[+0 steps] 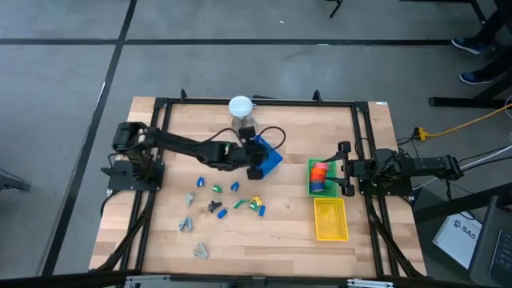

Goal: Pick and place Stapler, Stapler remover, tape
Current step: Put the light gray stapler remover into the blue bin

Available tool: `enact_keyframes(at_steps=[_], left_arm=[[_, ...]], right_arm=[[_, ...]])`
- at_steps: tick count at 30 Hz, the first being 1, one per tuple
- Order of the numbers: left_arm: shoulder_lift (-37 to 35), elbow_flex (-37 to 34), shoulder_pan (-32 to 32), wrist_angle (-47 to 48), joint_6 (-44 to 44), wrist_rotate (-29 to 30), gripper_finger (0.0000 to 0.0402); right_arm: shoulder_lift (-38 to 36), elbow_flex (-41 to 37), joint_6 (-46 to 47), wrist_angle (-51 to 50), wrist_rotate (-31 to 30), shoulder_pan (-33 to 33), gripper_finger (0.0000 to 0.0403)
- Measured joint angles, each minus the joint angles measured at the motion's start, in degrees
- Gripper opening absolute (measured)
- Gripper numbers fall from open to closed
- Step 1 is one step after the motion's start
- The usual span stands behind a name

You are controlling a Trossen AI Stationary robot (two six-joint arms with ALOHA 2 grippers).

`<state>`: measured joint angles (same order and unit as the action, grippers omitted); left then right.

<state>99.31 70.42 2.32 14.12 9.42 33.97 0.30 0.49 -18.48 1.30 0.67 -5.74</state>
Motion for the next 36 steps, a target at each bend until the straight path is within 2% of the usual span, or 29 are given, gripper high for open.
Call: enact_keyframes(at_steps=[7,14,17,23,27,31,36], left_arm=[[-5.6,0.5,5.3,8.3,-10.4,-10.6,0.0067],[-8.1,0.5,10.8,18.3,-28.2,-21.6,0.0064],[-8.0,0.5,12.9,25.4,-36.1,-25.5,0.0062],[-8.0,0.5,17.4,43.9,-58.4,-27.3,0.0061],[-8.0,0.5,20.6,53.8,-73.6,-33.4,0.0060],[-8.0,0.5,23.9,59.8,-79.7,-35.1,0.0061],[-8.1,-0.9,27.5,63.4,-82.2,-29.8,0.0056]], right_arm=[[0.0,0.0,0.0,0.0,0.0,0.0,0.0259],[0.0,0.0,0.0,0.0,0.0,0.0,0.0259],[0.0,0.0,0.0,0.0,0.0,0.0,0.0259],[0.0,0.0,0.0,0.0,0.0,0.0,0.0259],[0.0,0.0,0.0,0.0,0.0,0.0,0.0259],[0.0,0.0,0.0,0.0,0.0,0.0,0.0259],[0.0,0.0,0.0,0.0,0.0,0.0,0.0259]])
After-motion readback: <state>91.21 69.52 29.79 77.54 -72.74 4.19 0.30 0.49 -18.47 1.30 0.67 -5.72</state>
